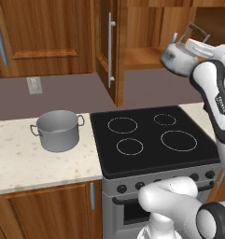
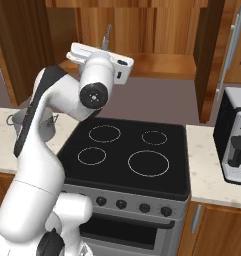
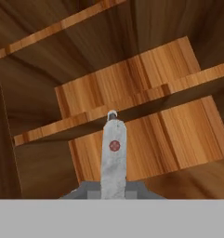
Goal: Pick the kettle from the cabinet and place it on a stove burner. Then pick the pot from the counter and place it on another stove burner. Finally, turn both burners on.
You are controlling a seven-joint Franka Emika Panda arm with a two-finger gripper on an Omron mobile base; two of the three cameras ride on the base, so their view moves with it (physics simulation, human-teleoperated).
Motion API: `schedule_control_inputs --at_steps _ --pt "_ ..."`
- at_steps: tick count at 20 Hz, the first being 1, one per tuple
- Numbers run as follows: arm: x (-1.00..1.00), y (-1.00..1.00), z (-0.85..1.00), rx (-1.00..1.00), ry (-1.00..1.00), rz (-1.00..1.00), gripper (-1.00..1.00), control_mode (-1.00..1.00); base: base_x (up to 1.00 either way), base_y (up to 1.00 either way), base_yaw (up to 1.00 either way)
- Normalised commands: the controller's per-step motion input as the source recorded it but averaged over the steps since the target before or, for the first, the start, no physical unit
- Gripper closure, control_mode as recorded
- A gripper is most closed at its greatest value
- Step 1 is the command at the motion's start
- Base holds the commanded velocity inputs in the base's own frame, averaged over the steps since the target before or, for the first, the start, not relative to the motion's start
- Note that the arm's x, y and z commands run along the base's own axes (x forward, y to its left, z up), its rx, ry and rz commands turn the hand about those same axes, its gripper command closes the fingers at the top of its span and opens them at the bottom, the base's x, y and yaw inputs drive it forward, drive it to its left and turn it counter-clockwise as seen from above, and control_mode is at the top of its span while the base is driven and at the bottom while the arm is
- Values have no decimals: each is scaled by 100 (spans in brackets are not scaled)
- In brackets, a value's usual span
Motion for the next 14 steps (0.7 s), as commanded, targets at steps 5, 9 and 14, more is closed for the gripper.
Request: schedule_control_inputs --at_steps 5,9,14 --pt "-44 0 -21 4 -9 7 100 -100 0 0 0" --pt "-38 3 -23 4 -8 7 100 -100 0 0 0" --pt "-45 7 -11 3 -12 8 100 -100 0 0 0"
